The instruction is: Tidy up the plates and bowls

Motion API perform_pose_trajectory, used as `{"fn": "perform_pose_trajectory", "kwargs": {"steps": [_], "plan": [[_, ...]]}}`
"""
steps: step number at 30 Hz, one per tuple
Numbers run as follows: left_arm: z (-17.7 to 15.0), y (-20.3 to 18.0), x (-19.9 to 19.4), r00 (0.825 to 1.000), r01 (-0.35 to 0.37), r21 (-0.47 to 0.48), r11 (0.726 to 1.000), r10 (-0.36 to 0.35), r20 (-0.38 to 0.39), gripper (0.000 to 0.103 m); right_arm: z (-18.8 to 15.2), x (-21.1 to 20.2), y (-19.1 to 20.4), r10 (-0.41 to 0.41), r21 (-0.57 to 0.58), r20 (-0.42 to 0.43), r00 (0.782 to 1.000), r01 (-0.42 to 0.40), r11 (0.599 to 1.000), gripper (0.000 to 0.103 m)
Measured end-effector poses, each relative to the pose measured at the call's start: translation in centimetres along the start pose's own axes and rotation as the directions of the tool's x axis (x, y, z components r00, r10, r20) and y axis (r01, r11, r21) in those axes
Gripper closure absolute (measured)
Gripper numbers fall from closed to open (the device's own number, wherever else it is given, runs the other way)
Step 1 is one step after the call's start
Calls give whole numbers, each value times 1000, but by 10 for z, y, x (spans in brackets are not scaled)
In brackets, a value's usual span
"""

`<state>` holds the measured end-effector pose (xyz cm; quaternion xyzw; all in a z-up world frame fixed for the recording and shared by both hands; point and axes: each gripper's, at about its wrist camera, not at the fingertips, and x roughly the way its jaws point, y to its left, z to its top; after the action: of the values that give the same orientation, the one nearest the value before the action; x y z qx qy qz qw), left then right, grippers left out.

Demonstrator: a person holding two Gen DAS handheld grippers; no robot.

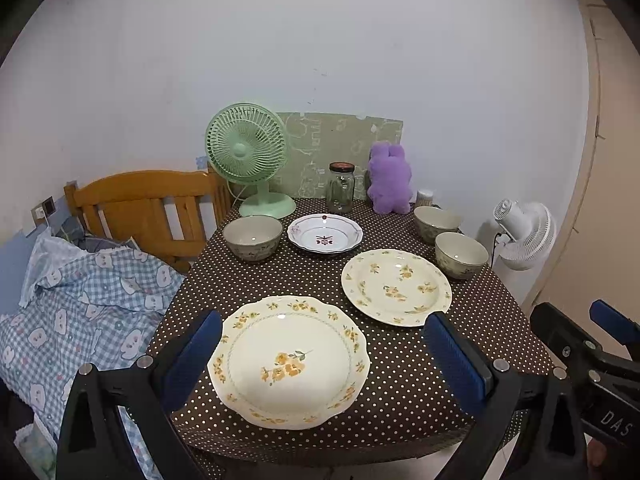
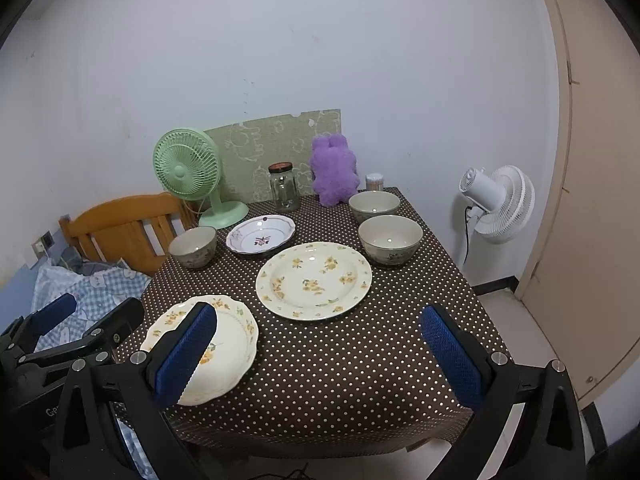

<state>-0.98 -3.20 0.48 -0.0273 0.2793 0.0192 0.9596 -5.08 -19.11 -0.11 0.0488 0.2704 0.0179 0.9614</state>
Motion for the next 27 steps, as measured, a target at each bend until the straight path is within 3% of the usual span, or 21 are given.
{"fn": "perform_pose_trajectory", "kwargs": {"steps": [27], "plan": [[-2,-4,1,1000,-6,18,1000,6,3,3,-2,1,-2,-46,-7,-9,999,46,999,0]]}}
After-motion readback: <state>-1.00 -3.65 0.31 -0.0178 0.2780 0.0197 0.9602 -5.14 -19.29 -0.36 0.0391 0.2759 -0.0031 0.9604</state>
